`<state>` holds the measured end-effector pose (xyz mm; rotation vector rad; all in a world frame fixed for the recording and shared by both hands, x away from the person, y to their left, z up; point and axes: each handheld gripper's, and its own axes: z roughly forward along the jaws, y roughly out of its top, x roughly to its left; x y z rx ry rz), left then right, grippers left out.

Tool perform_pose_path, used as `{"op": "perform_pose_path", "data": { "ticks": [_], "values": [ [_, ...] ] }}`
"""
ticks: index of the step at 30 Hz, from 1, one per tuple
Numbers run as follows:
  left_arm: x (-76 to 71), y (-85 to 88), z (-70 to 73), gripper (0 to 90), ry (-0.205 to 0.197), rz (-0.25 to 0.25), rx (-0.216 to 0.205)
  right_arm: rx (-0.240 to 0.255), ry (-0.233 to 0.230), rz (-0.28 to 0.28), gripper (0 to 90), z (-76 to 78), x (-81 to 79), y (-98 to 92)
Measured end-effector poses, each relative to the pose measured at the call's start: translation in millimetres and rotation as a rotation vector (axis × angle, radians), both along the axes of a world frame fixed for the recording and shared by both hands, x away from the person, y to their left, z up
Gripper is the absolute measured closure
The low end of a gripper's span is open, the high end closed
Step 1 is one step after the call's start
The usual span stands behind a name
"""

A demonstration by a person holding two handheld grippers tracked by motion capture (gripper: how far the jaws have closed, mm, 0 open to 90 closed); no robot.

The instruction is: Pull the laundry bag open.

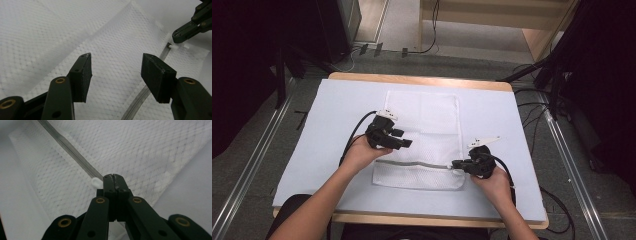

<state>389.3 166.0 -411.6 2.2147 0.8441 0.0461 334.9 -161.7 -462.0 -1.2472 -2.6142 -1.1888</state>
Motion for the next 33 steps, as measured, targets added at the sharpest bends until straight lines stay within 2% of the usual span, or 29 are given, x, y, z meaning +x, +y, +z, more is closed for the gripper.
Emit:
{"op": "perform_pose_path", "data": {
  "ticks": [9, 17, 25, 28, 29, 33],
  "values": [
    [-7.1, -16.1, -0.6, 45.3, 0.003, -0.031, 0.0, -0.022, -0.038, -0.002, 90.0, 1.4, 0.9, -8.3],
    [-11.6, -27.9, -3.0, 47.1, 0.01, -0.058, 0.003, -0.049, -0.035, -0.009, 90.0, -4.2, 3.5, -15.2],
    [-15.3, -37.3, -5.8, 50.9, 0.019, -0.082, 0.005, -0.042, -0.03, 0.014, 90.0, -9.2, 3.8, -14.3],
    [-17.4, -42.2, -7.3, 53.0, 0.031, -0.088, -0.008, -0.055, -0.044, 0.023, 90.0, -8.7, 2.7, -13.6],
    [-17.7, -43.4, -7.3, 53.9, 0.03, -0.093, 0.001, -0.056, -0.05, 0.027, 90.0, -9.0, 2.5, -13.4],
    [-20.3, -52.4, -10.5, 56.7, 0.049, -0.105, -0.007, -0.074, -0.083, 0.044, 90.0, -9.6, 1.1, -11.8]
  ]
}}
